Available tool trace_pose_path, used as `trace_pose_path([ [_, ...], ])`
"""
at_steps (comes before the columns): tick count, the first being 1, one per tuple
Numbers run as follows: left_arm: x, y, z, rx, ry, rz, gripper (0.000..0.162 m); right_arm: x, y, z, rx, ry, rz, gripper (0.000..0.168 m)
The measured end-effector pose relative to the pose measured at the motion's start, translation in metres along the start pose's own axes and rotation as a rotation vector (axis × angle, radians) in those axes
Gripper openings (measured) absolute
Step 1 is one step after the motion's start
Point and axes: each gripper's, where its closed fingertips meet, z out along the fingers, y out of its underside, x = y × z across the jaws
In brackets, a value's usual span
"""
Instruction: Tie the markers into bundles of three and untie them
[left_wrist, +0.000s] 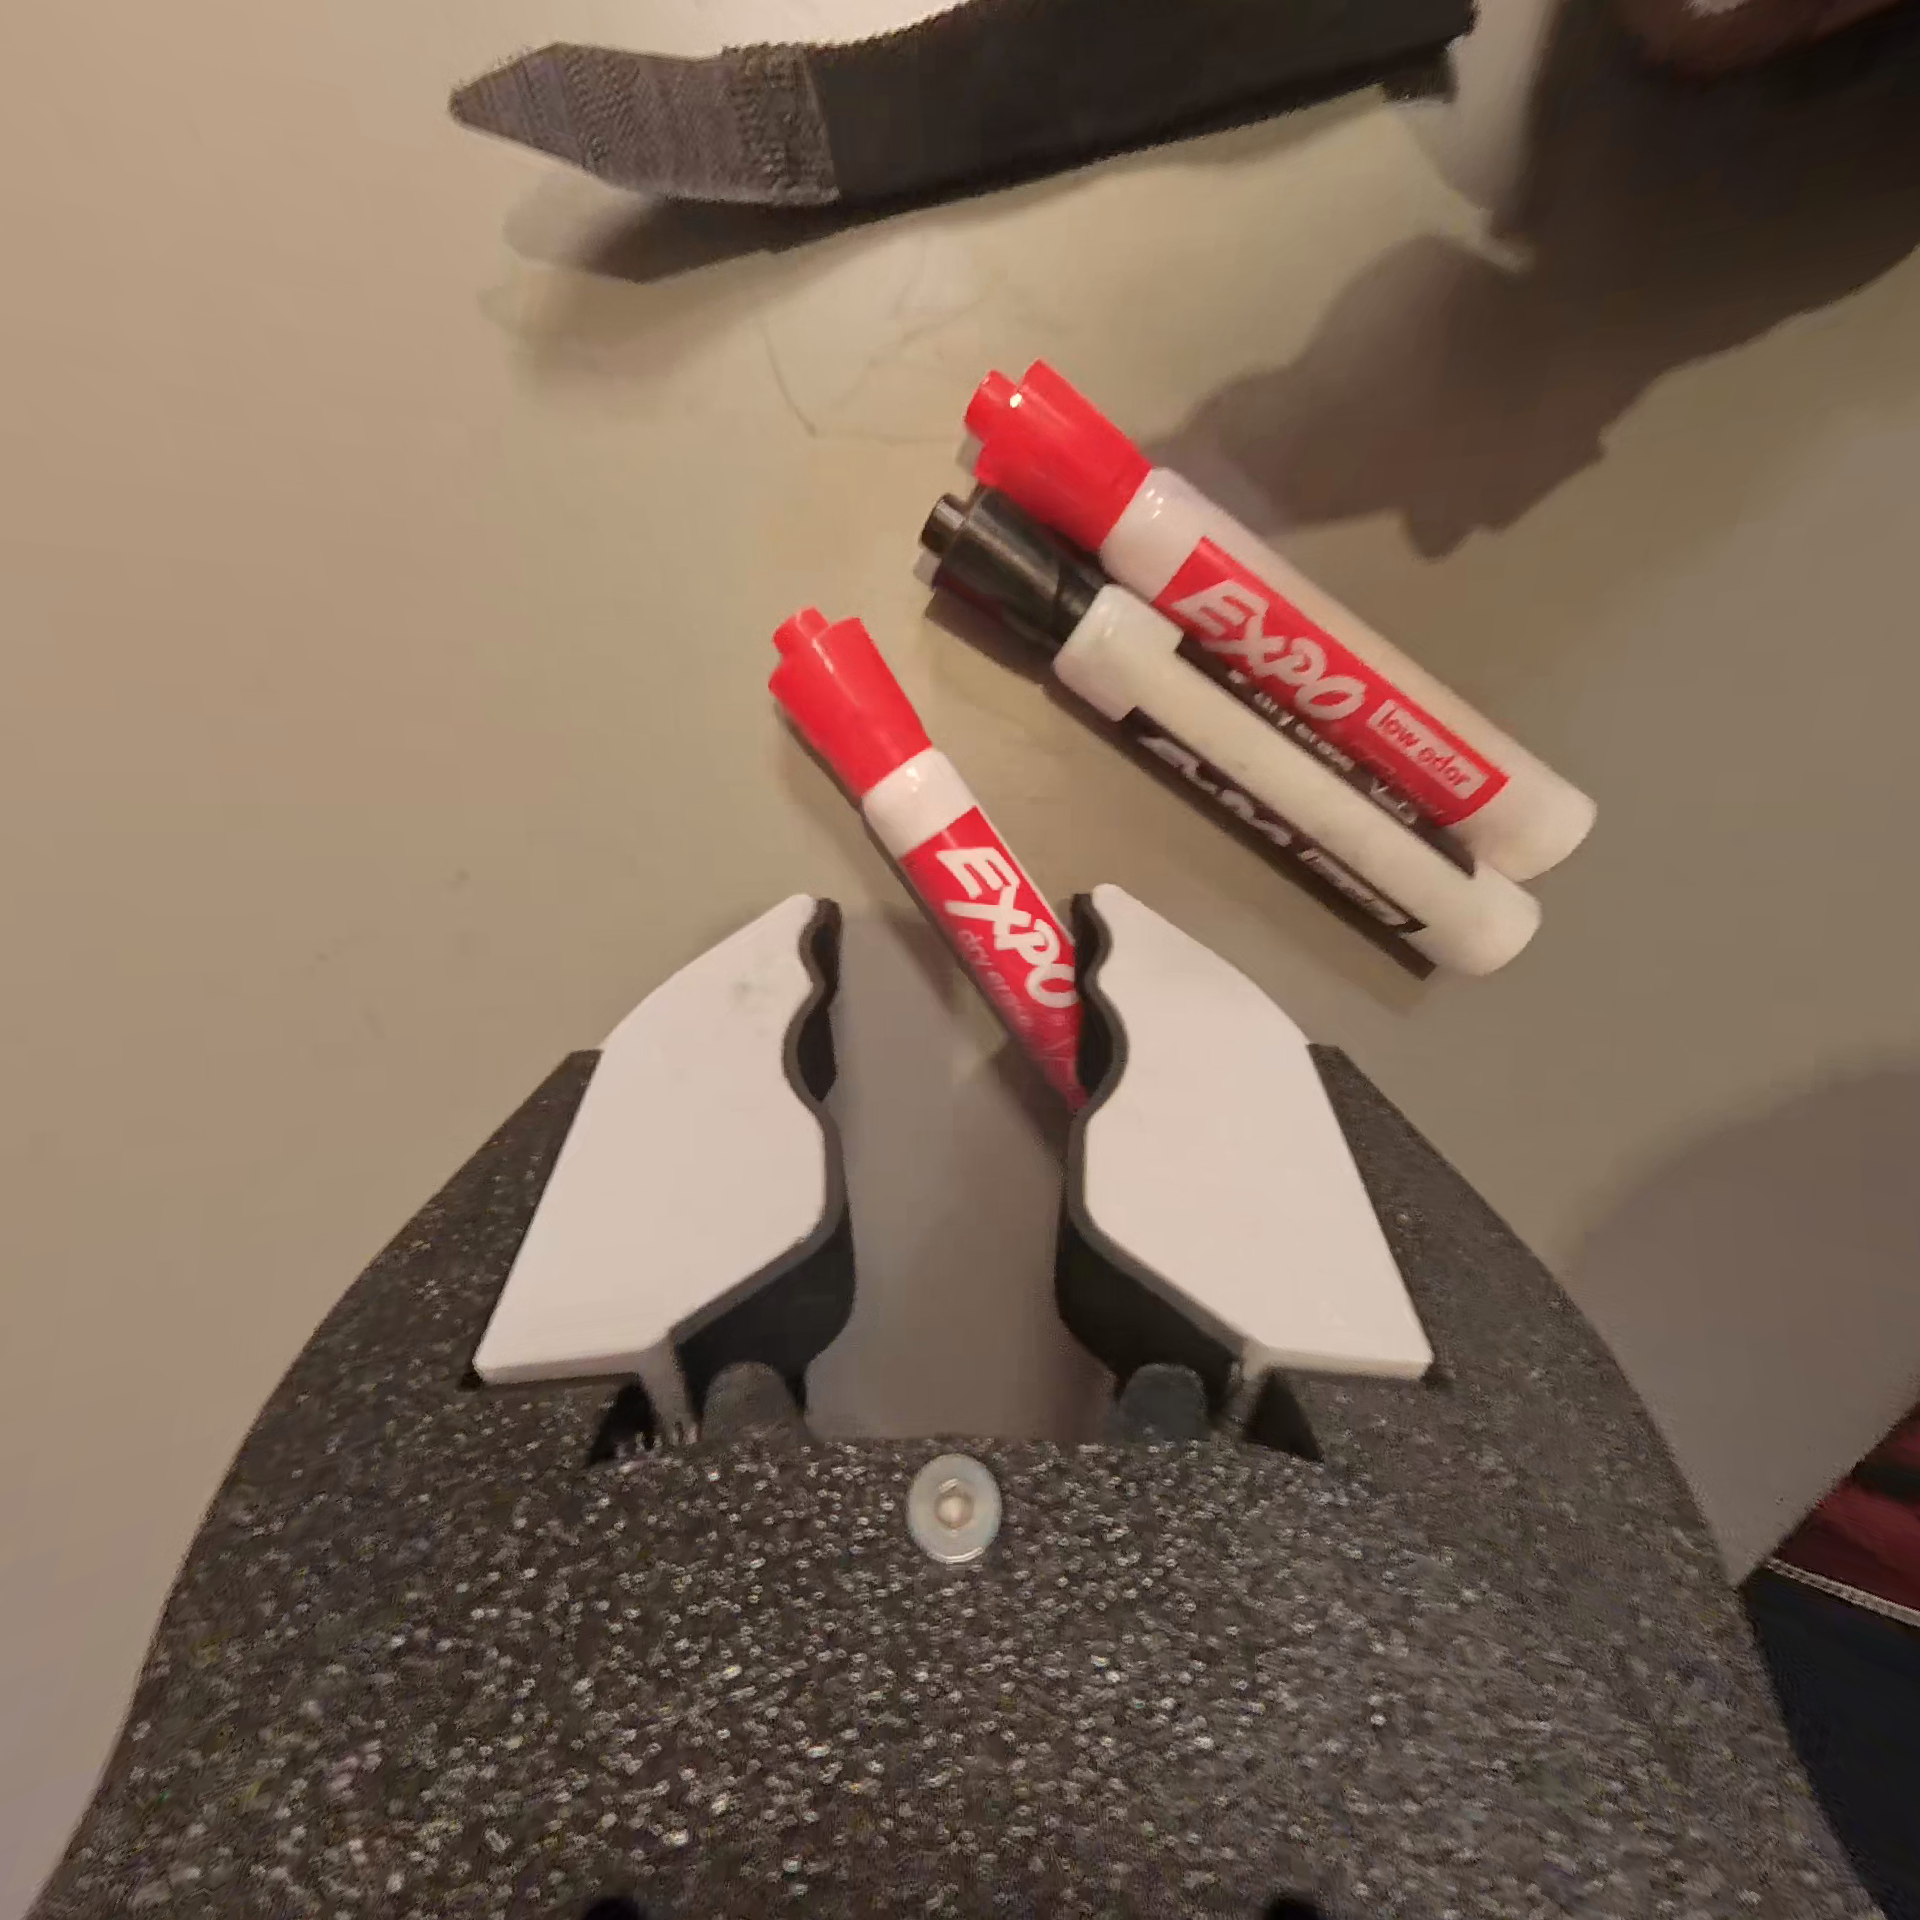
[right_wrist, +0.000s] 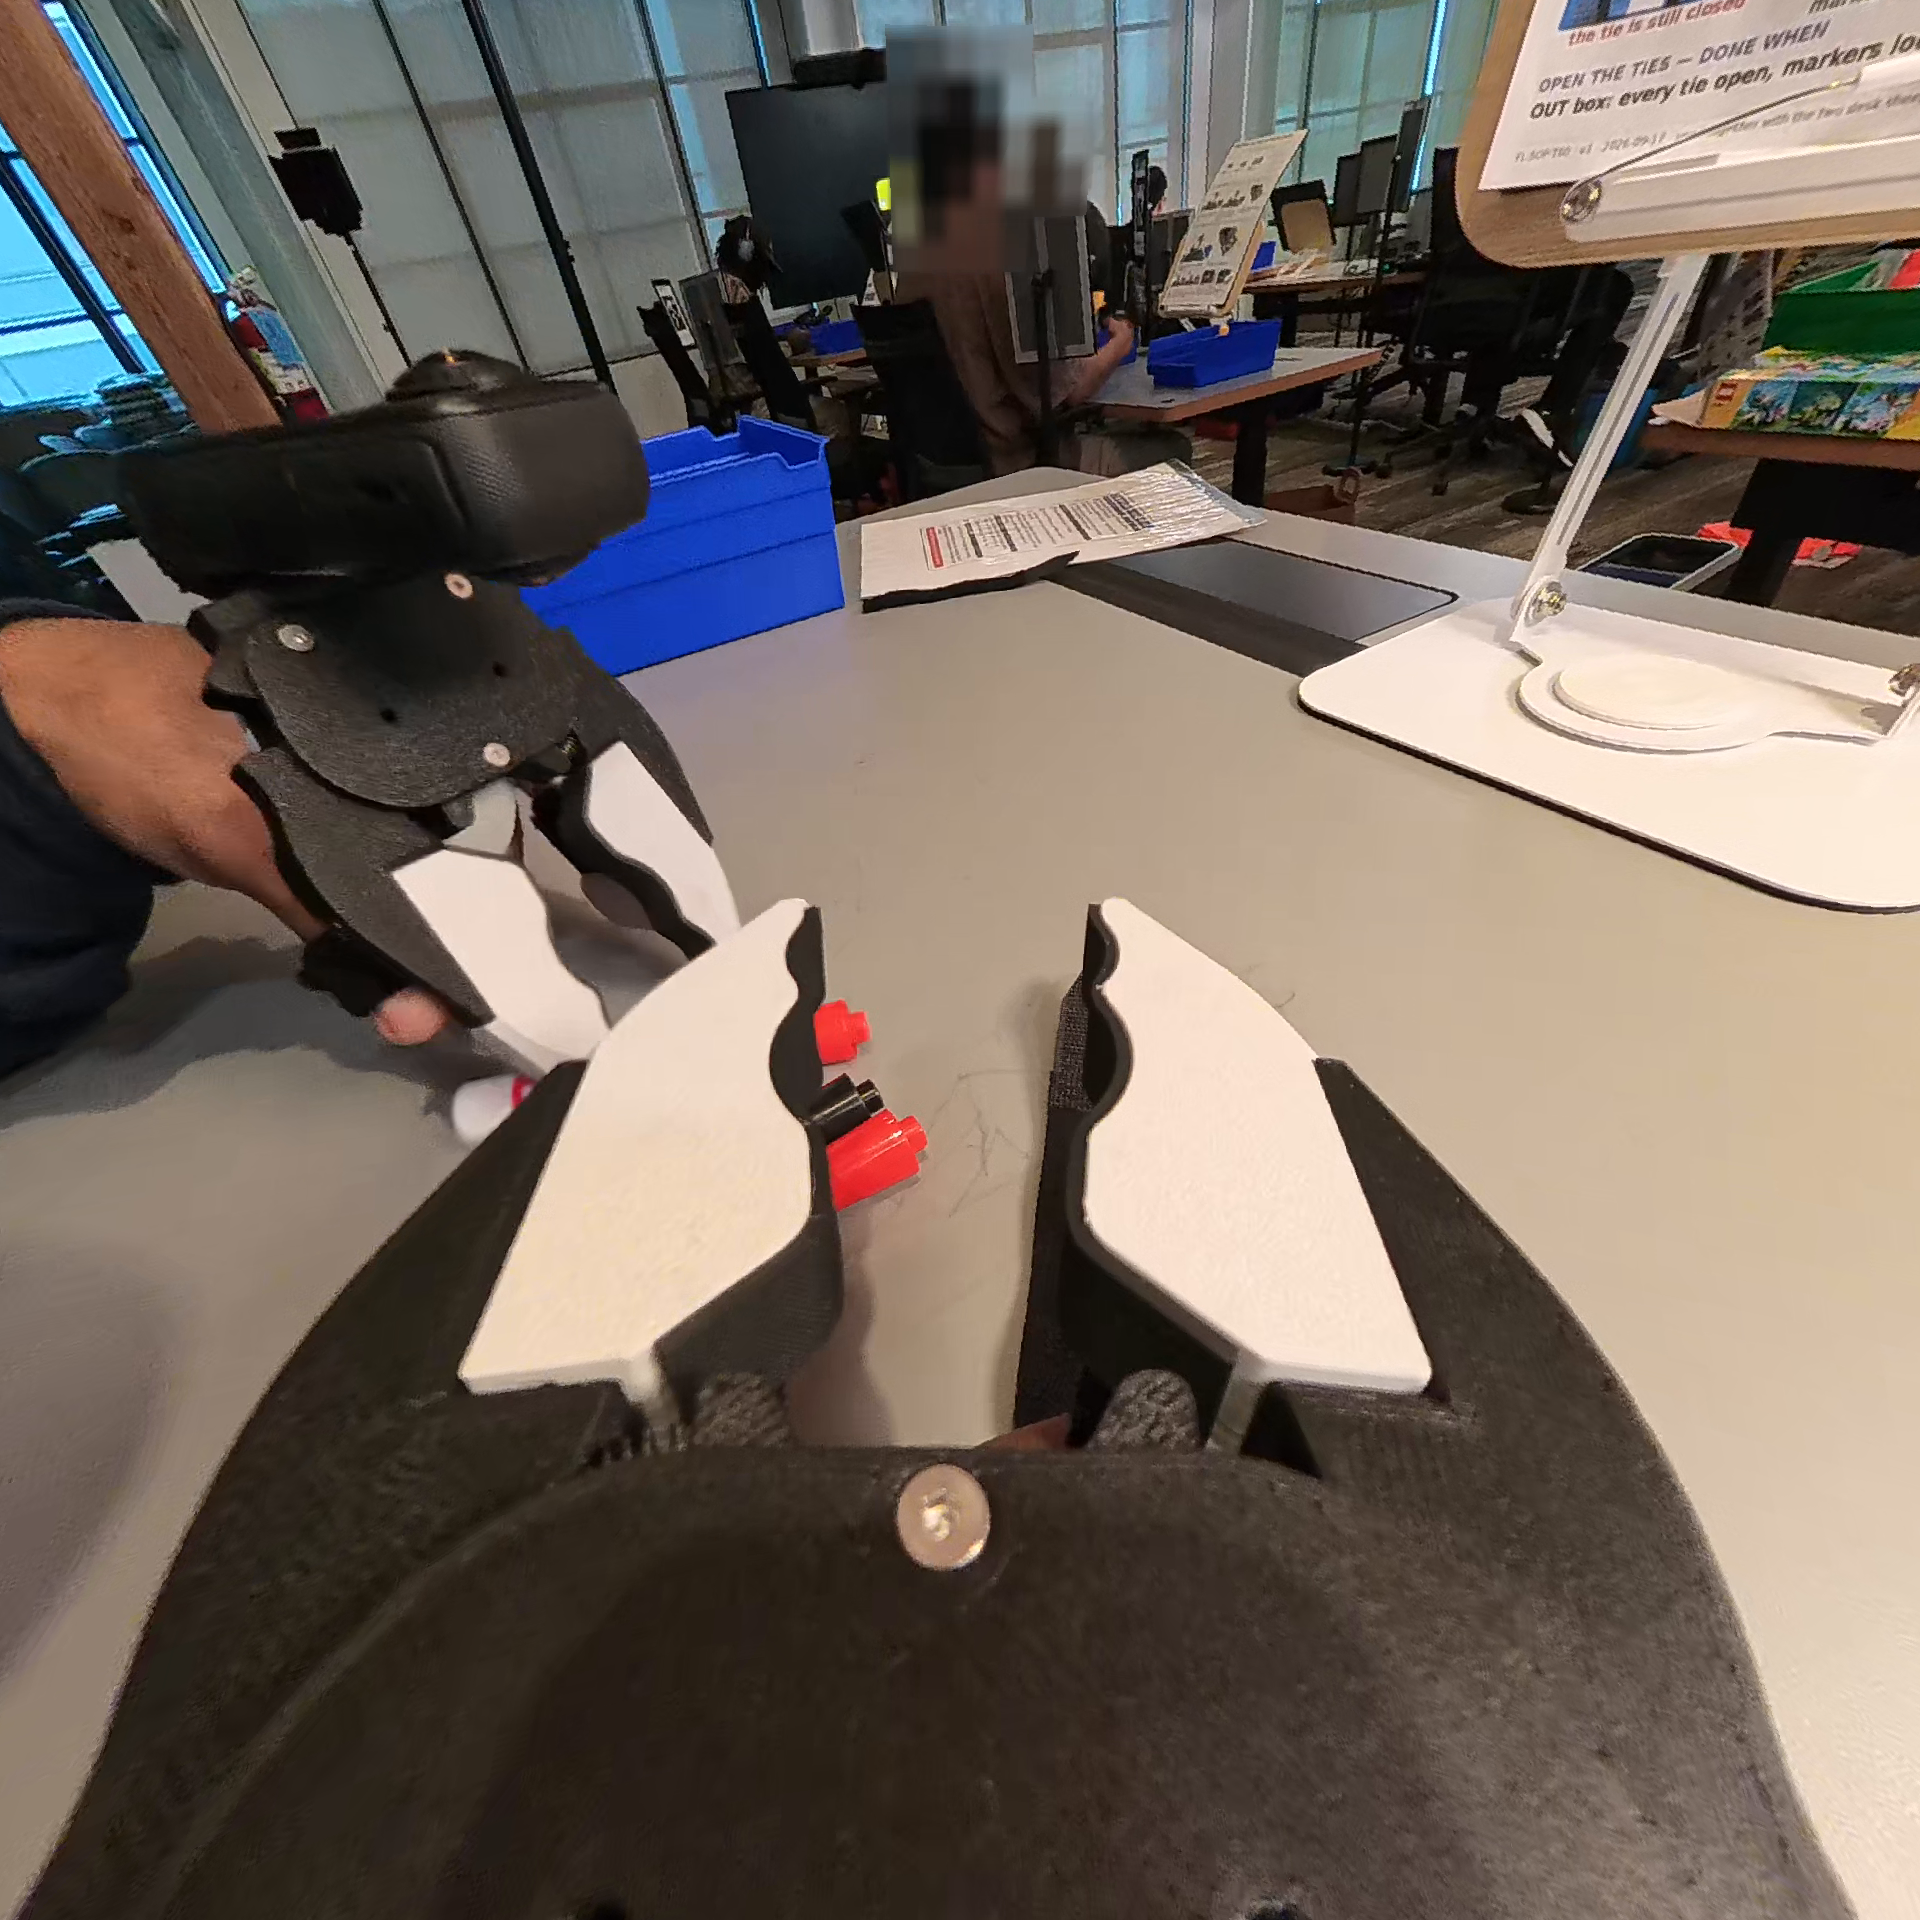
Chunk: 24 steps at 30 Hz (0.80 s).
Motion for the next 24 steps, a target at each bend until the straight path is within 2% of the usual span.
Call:
trace_pose_path([
  [3,-0.008,0.005,-0.001,-0.022,-0.071,0.033,0.023,-0.002,0.000,0.000,-0.005,0.001,-0.018,0.048],
  [7,-0.007,0.005,-0.001,-0.010,-0.043,0.063,0.020,-0.005,0.001,0.001,-0.011,0.001,-0.044,0.048],
  [14,-0.010,-0.008,-0.005,0.145,0.278,-0.050,0.019,-0.006,0.003,0.002,-0.032,0.006,-0.053,0.049],
  [19,-0.006,-0.055,-0.041,0.430,0.539,-0.046,0.019,-0.012,0.006,0.006,-0.061,-0.031,0.012,0.050],
  [24,0.014,-0.094,-0.072,0.735,0.729,0.125,0.019,-0.017,-0.009,0.012,-0.006,-0.095,0.203,0.052],
])
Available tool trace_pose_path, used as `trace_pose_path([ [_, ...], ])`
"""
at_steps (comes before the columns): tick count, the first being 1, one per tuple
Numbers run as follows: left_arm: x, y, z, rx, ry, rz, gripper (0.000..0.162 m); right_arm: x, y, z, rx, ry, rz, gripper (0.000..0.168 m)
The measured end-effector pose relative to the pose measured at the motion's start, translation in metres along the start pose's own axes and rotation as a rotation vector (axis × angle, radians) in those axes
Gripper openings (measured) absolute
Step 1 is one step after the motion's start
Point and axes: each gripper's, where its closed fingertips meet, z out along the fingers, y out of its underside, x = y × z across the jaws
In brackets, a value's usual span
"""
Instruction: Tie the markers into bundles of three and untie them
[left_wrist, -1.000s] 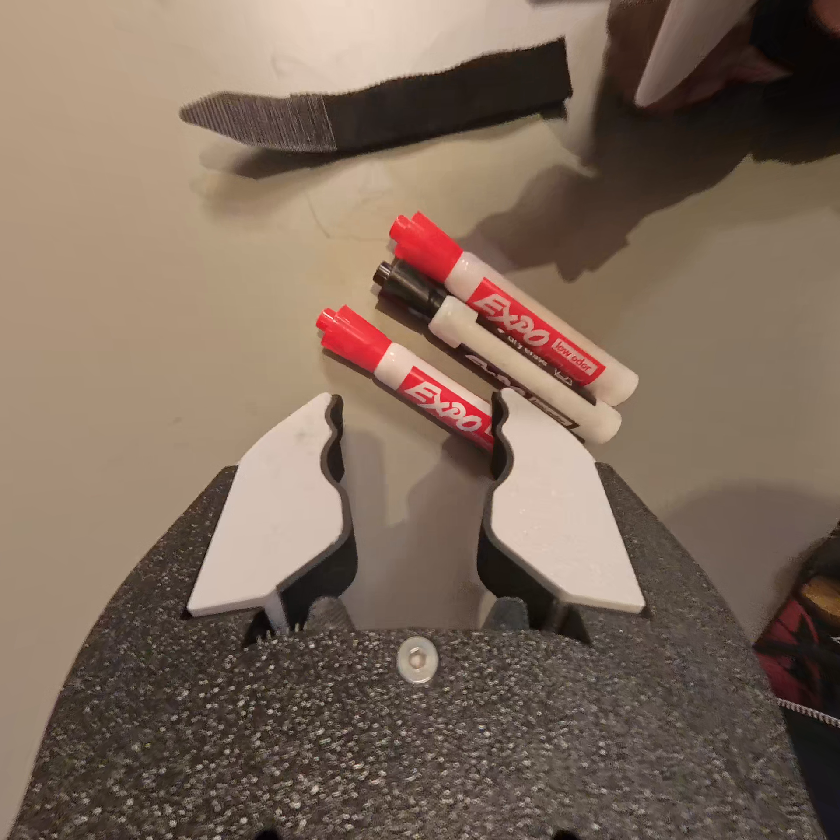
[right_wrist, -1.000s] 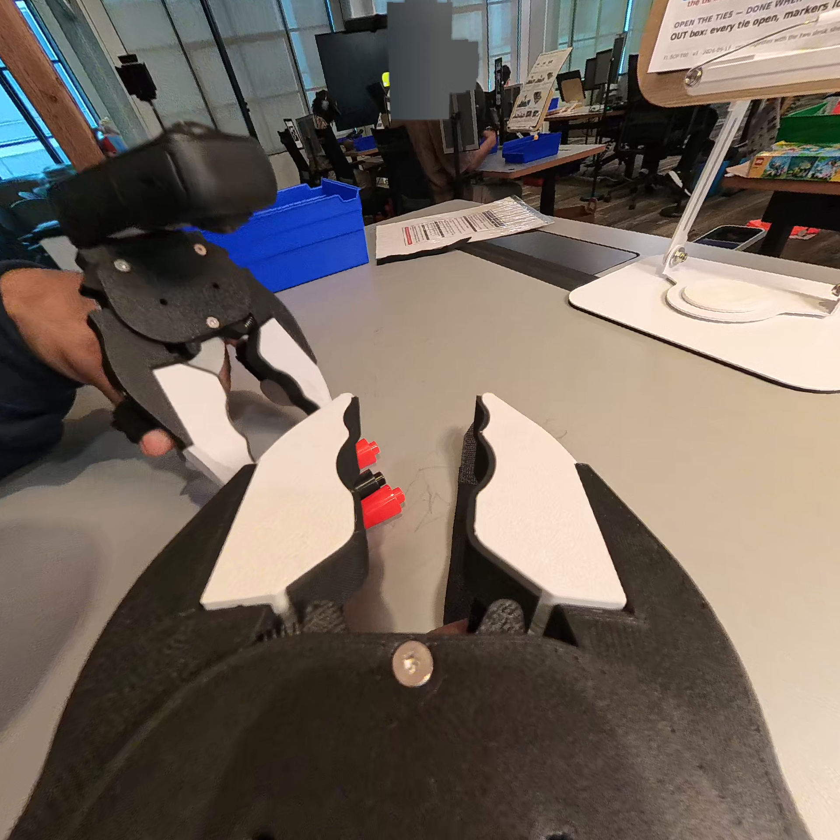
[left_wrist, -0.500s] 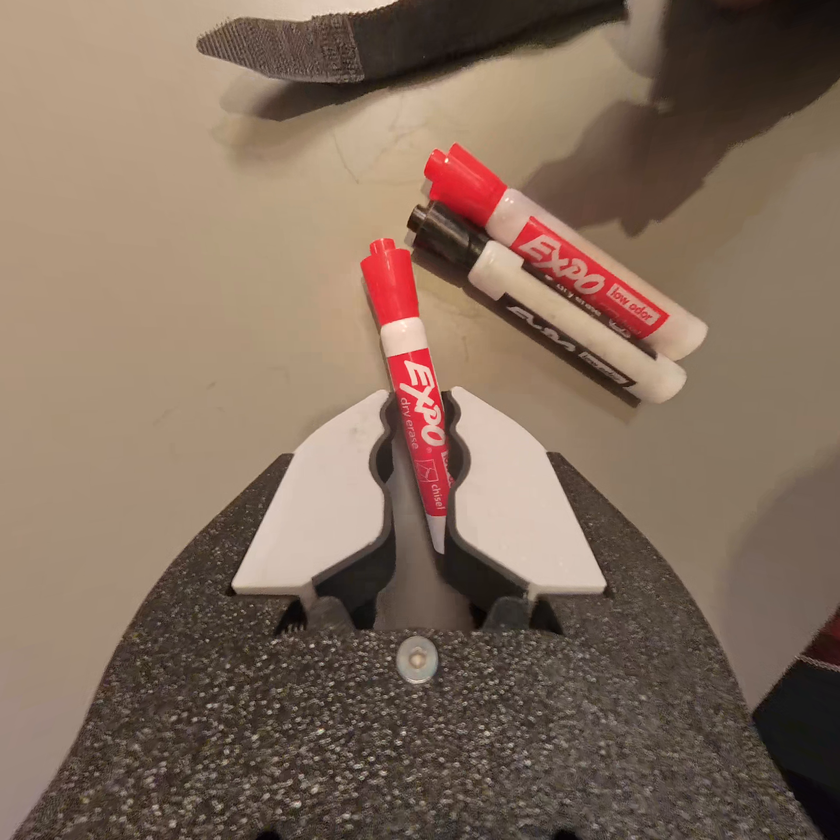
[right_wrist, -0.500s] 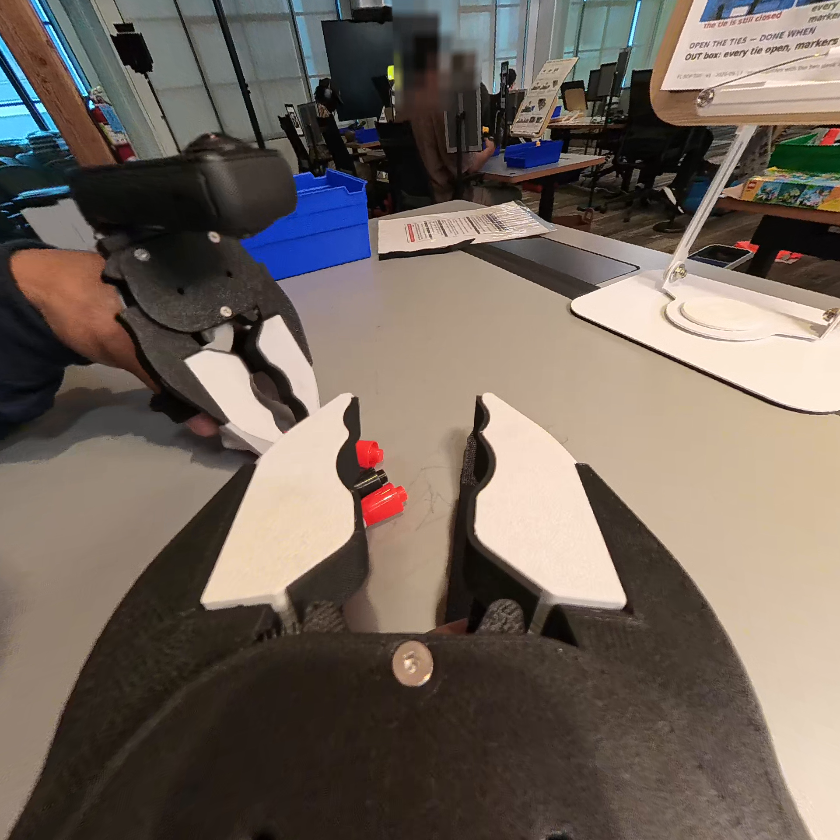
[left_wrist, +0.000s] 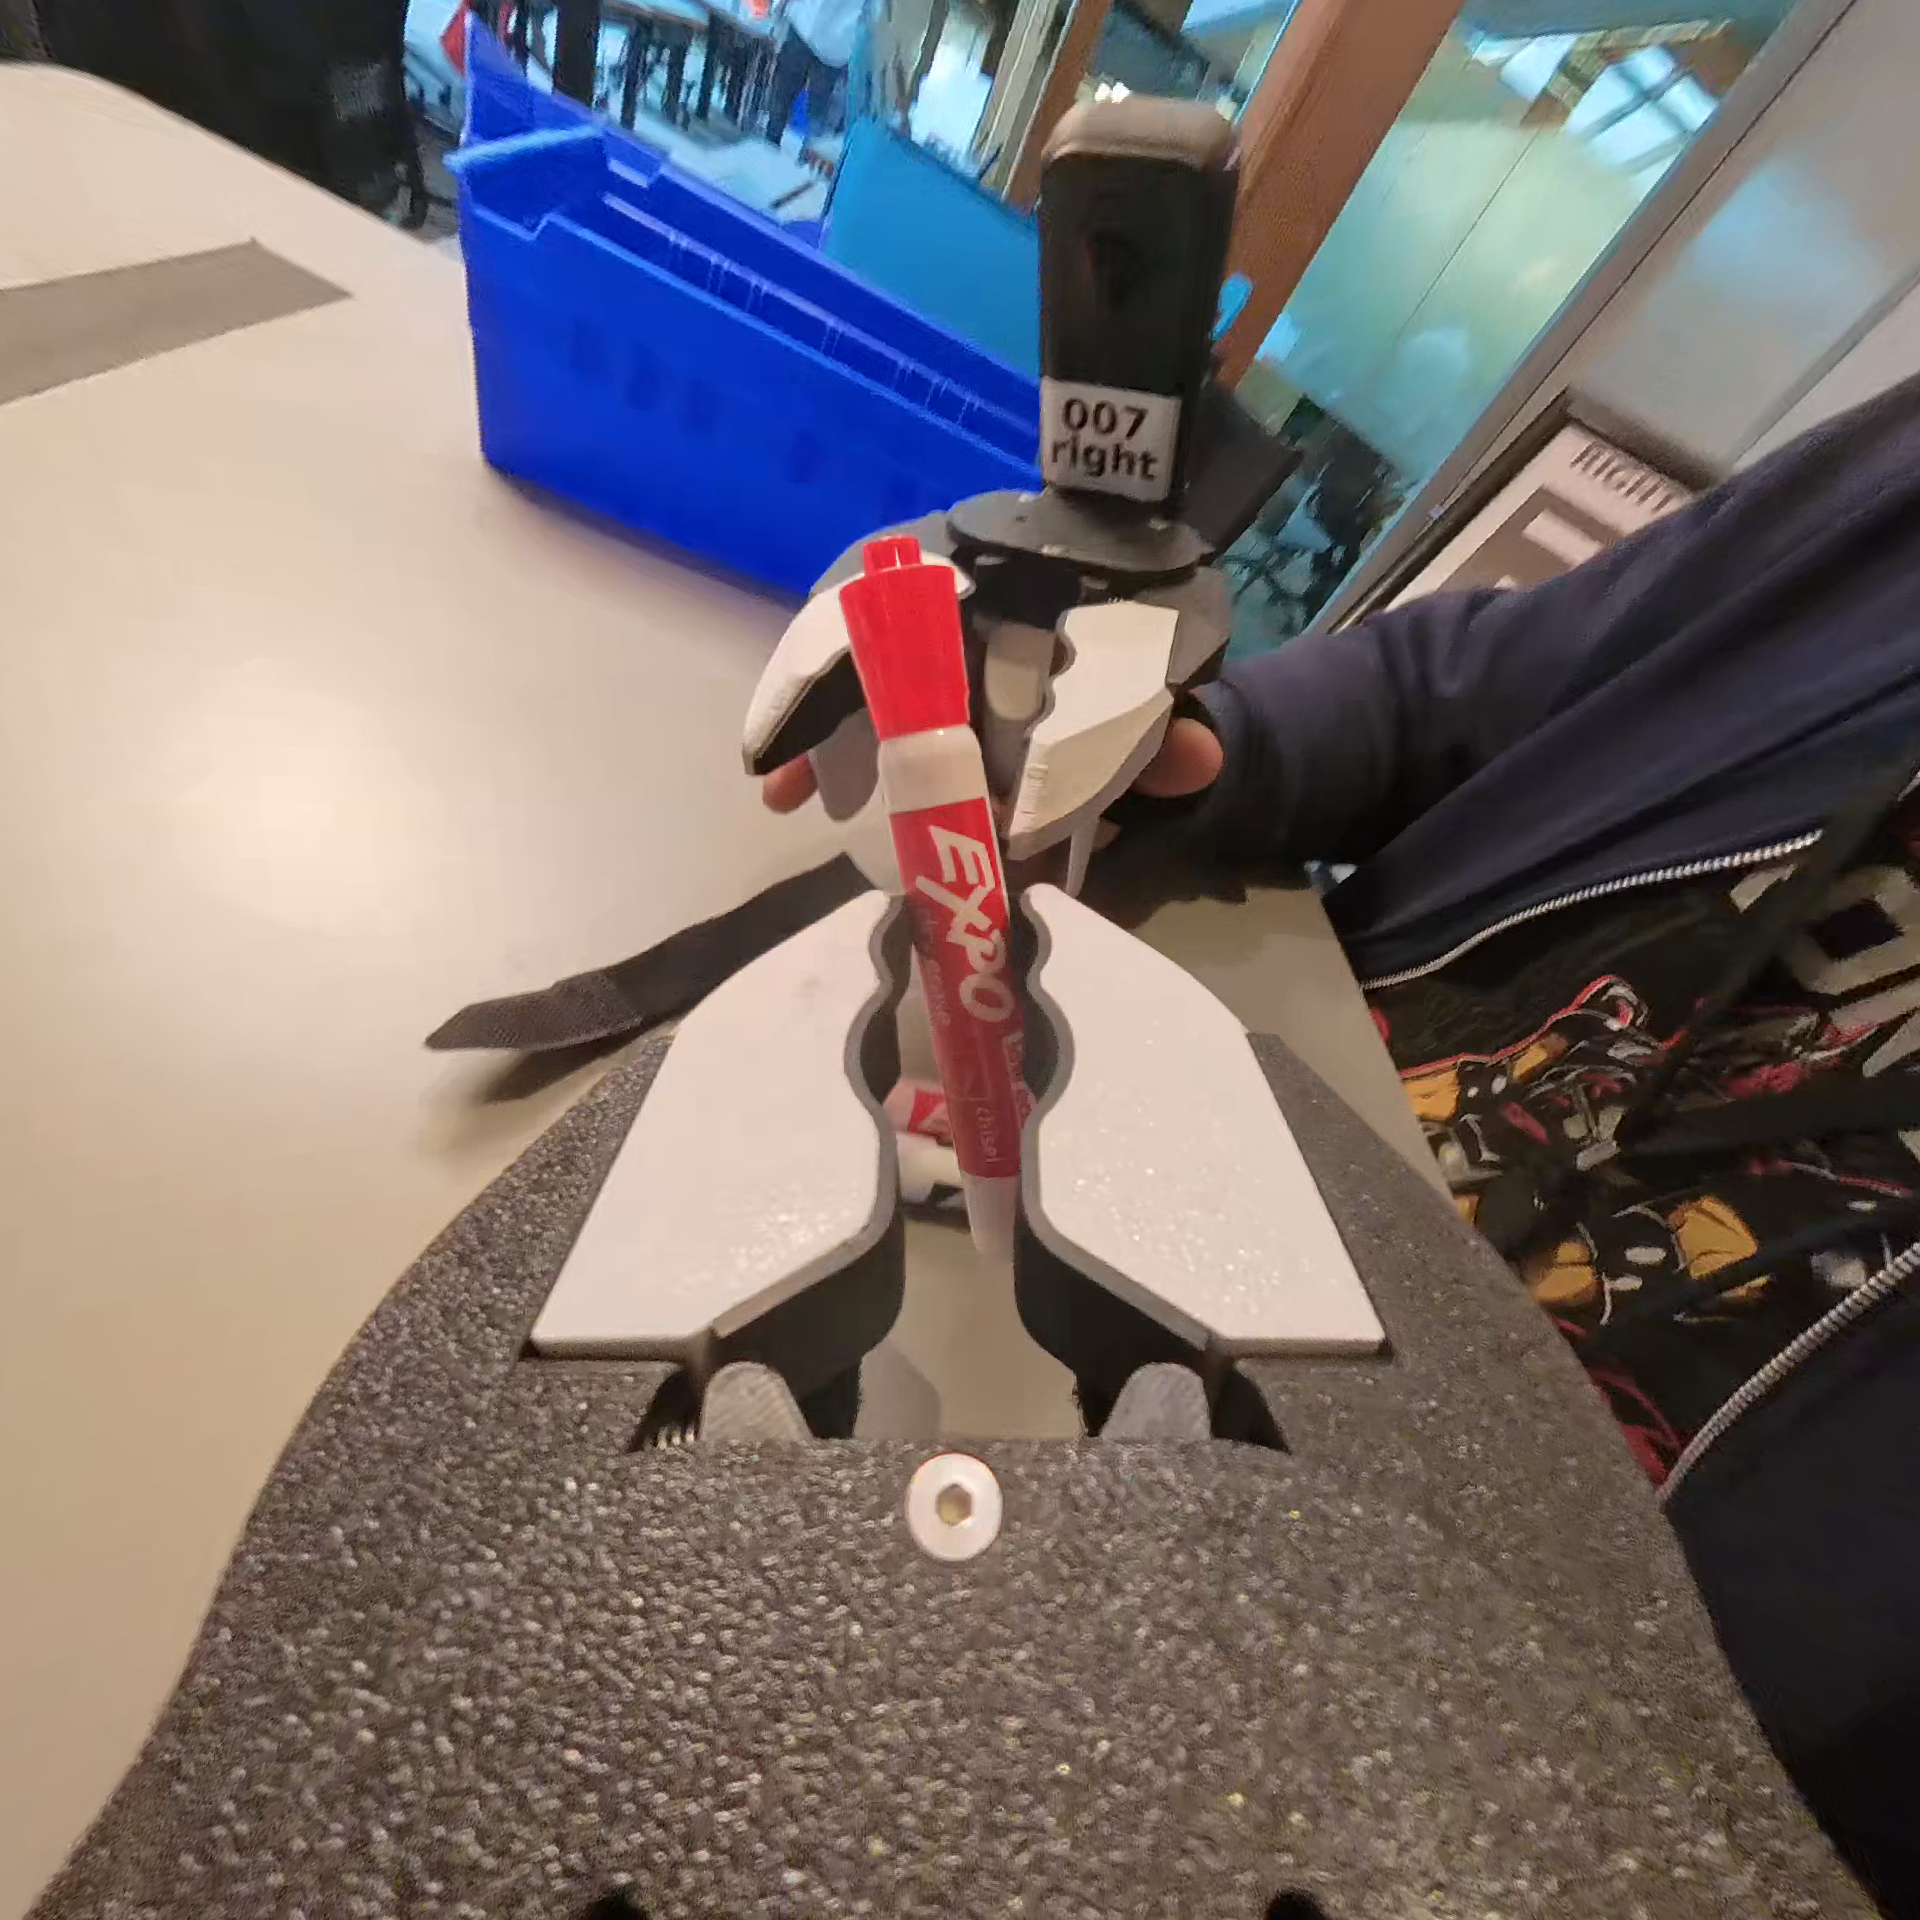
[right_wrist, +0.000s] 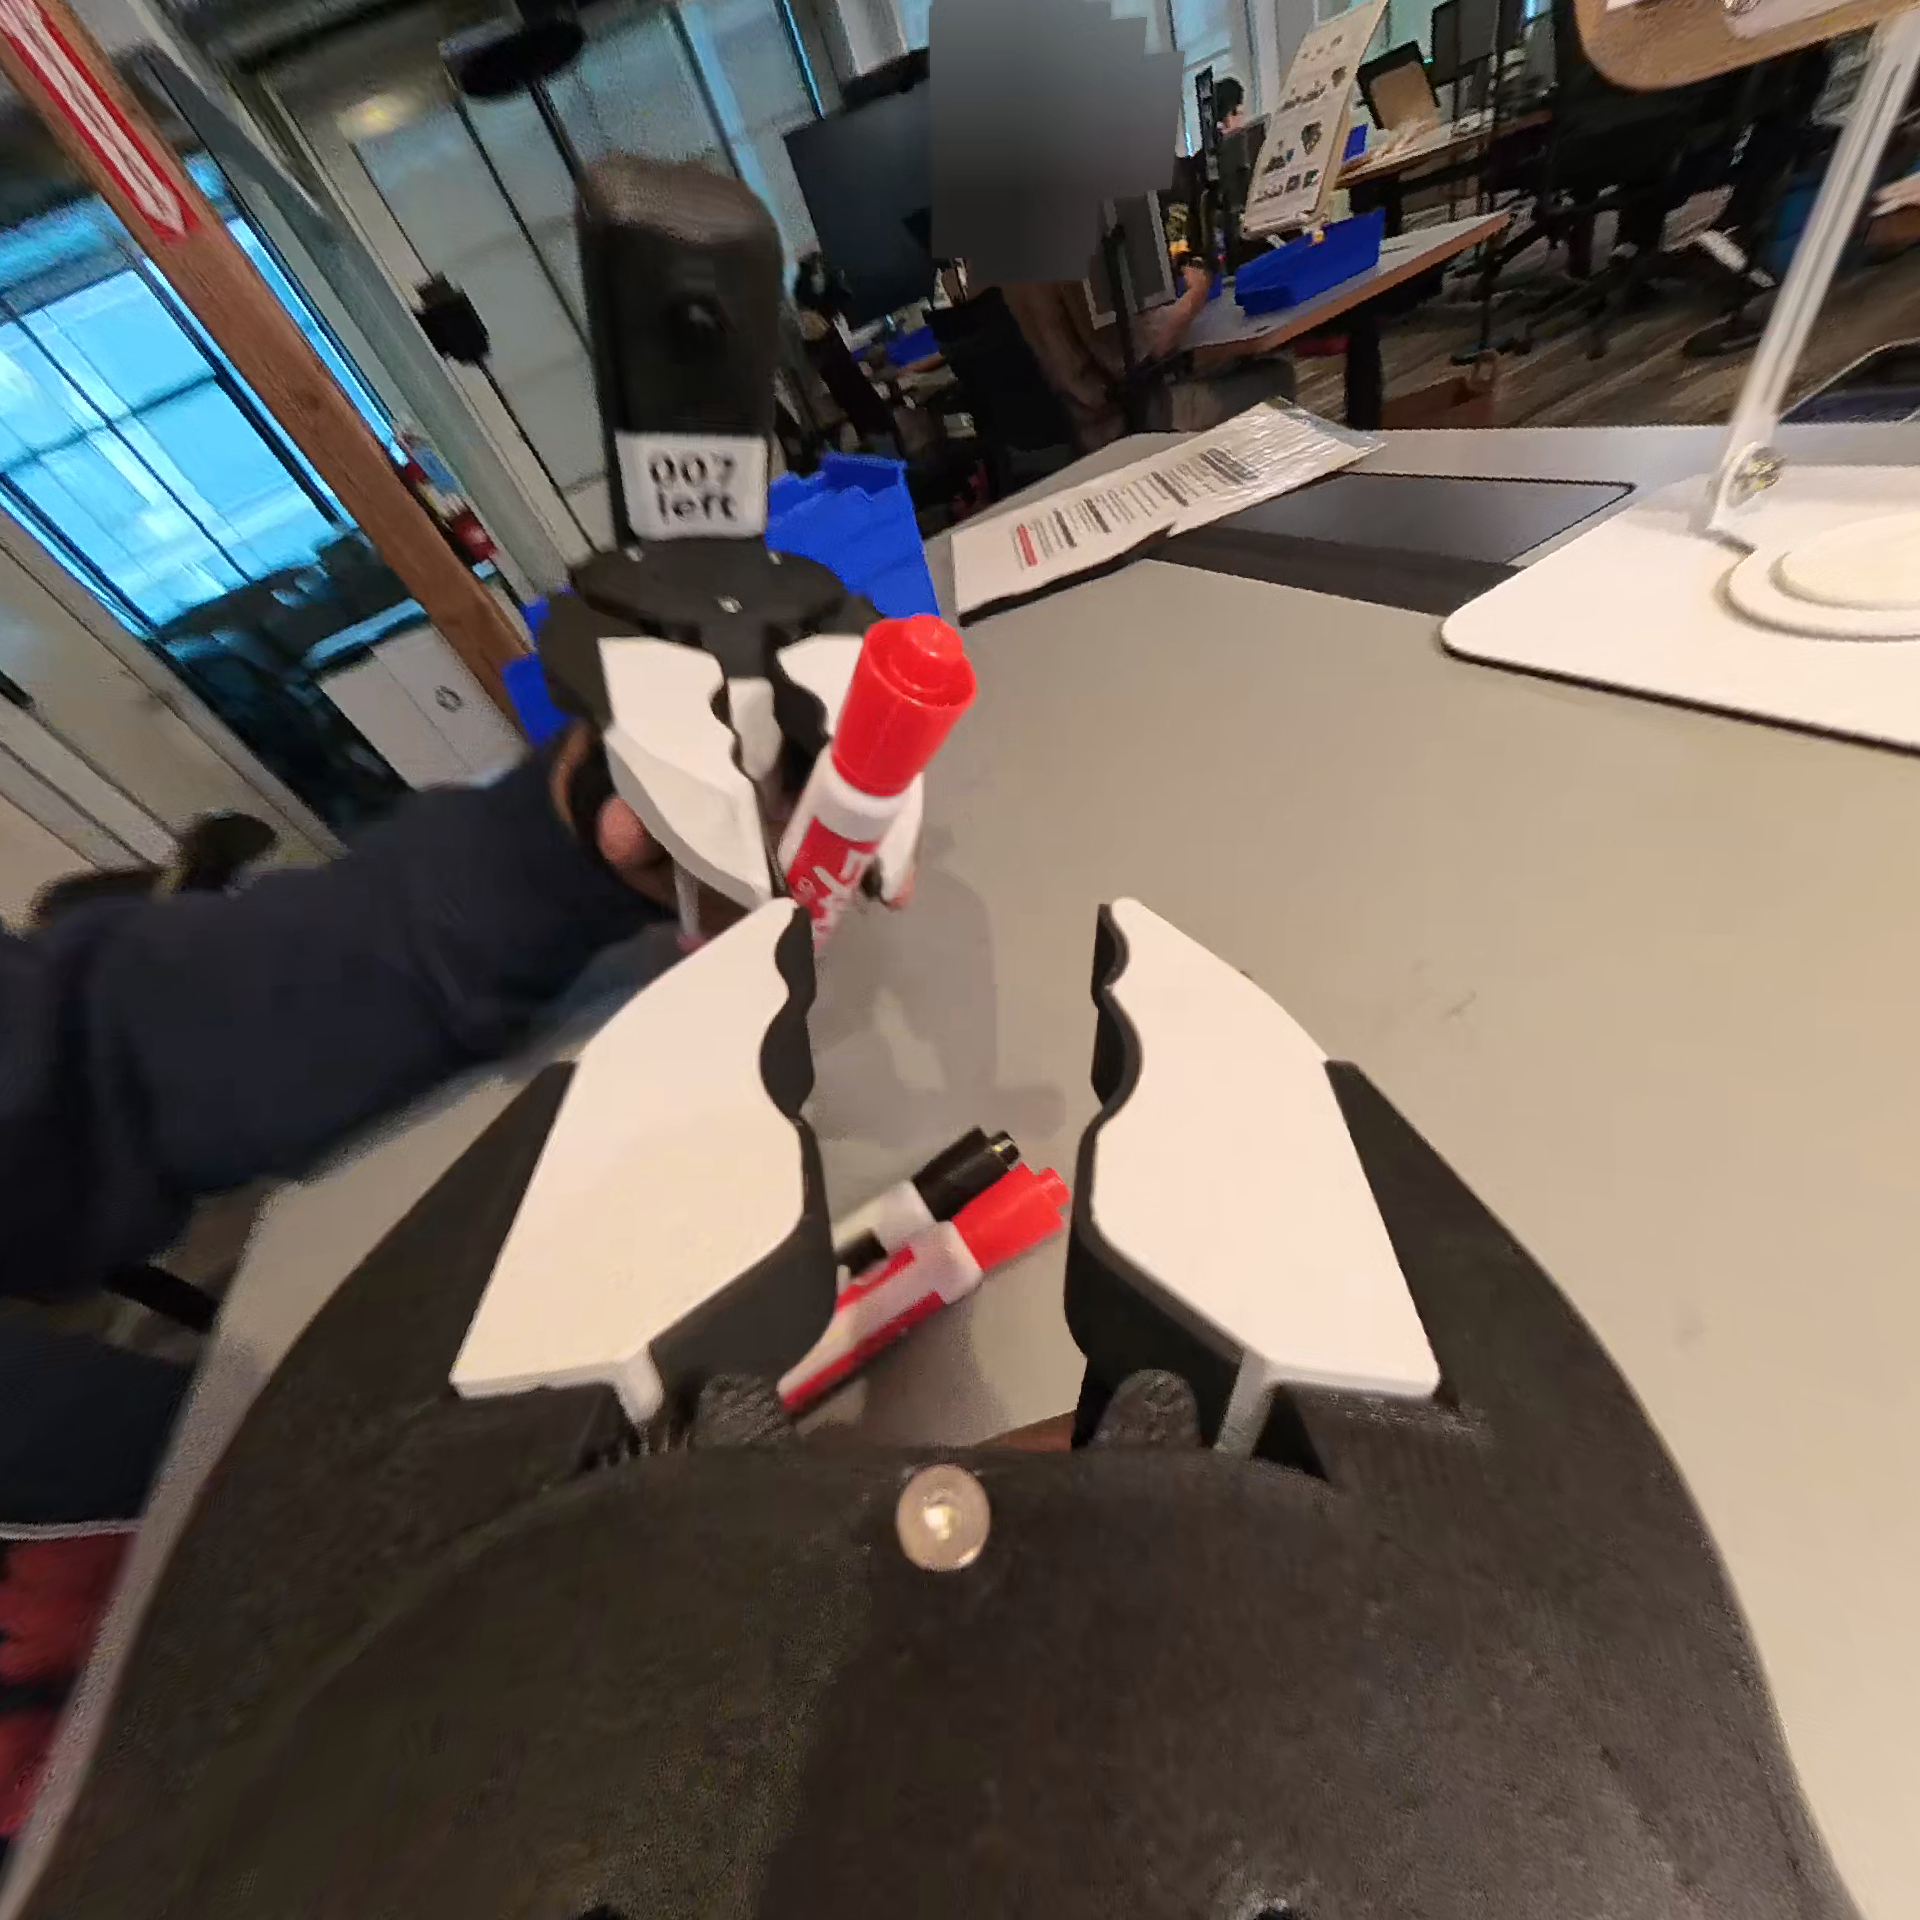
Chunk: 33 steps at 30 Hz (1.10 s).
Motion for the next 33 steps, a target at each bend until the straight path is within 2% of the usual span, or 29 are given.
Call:
trace_pose_path([
  [10,0.002,0.026,0.009,-0.084,-0.081,0.073,0.019,-0.014,0.003,0.014,-0.028,-0.124,0.176,0.043],
  [12,0.003,0.028,0.008,-0.100,-0.099,0.078,0.019,-0.015,0.011,0.020,-0.067,-0.104,0.165,0.037],
  [14,-0.003,0.032,0.008,-0.129,-0.147,0.085,0.019,-0.017,0.011,0.022,-0.062,-0.100,0.159,0.022],
  [21,-0.007,0.035,0.010,-0.141,-0.182,0.063,0.019,-0.019,0.005,0.025,-0.034,-0.049,0.106,0.018],
  [25,-0.012,0.051,0.014,-0.226,-0.215,0.088,0.028,-0.020,0.005,0.026,-0.033,-0.044,0.091,0.018],
  [30,-0.015,0.055,0.019,-0.265,-0.264,0.158,0.020,-0.020,0.010,0.028,-0.063,-0.029,0.060,0.018],
  [33,-0.017,0.054,0.019,-0.254,-0.274,0.138,0.020,-0.019,0.010,0.028,-0.067,-0.014,0.053,0.019],
])
